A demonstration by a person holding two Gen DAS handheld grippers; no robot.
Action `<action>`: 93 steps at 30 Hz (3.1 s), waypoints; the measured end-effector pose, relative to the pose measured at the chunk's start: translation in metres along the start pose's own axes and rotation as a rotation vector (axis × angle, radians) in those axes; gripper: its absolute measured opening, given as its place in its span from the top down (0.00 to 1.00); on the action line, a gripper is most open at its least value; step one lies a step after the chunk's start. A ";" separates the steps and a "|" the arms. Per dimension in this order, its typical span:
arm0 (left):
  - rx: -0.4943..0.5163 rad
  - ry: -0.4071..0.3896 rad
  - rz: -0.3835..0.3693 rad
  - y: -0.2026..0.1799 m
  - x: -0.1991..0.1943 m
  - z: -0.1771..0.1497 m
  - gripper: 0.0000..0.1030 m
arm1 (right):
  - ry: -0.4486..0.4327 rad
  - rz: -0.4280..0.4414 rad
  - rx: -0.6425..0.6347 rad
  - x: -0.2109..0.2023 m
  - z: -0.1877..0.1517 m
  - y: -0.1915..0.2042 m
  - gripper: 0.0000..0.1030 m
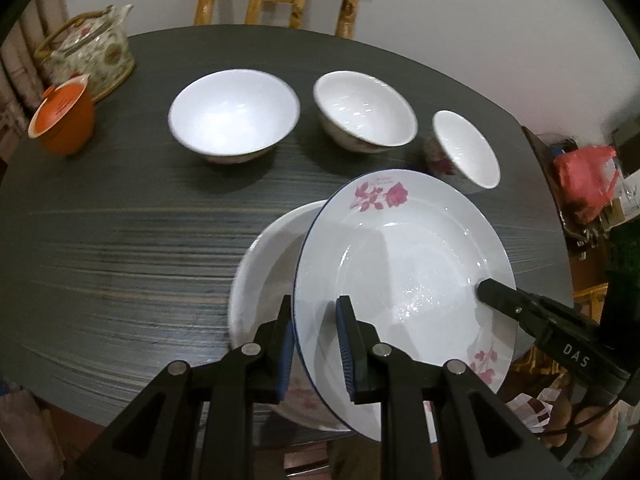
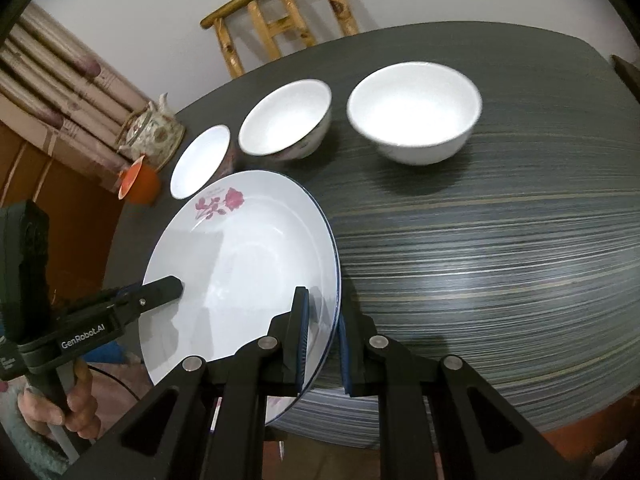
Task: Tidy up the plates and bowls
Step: 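Lower the flowered plate onto the plate stack with both grippers, then open both grippers and move them to the large white bowl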
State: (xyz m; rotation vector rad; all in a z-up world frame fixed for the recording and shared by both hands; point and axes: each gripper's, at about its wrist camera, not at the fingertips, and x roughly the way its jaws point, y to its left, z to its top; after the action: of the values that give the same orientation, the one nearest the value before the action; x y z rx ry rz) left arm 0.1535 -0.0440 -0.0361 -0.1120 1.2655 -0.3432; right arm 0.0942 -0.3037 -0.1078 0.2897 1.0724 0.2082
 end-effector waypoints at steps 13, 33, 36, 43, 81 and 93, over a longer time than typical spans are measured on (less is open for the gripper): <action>-0.023 0.030 -0.001 0.025 0.016 -0.012 0.81 | 0.063 -0.012 -0.013 0.033 -0.011 0.015 0.86; -0.018 0.034 -0.003 0.025 0.015 -0.016 0.80 | 0.058 -0.066 -0.058 0.039 -0.009 0.023 0.84; -0.022 0.036 0.002 0.026 0.014 -0.017 0.81 | 0.060 -0.074 -0.066 0.039 -0.010 0.025 0.83; 0.003 0.035 0.015 0.021 0.013 -0.015 0.81 | 0.071 -0.116 -0.095 0.042 -0.012 0.028 0.76; -0.015 -0.075 0.060 0.026 -0.003 -0.021 0.78 | 0.024 -0.096 -0.062 0.026 -0.007 0.017 0.75; 0.033 -0.141 0.023 -0.007 -0.014 0.015 0.77 | -0.034 -0.149 -0.012 0.004 0.022 -0.022 0.75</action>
State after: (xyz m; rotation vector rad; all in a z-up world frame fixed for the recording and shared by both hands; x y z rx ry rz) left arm 0.1623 -0.0482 -0.0174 -0.0920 1.1209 -0.3309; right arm 0.1159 -0.3263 -0.1084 0.2008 1.0534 0.0762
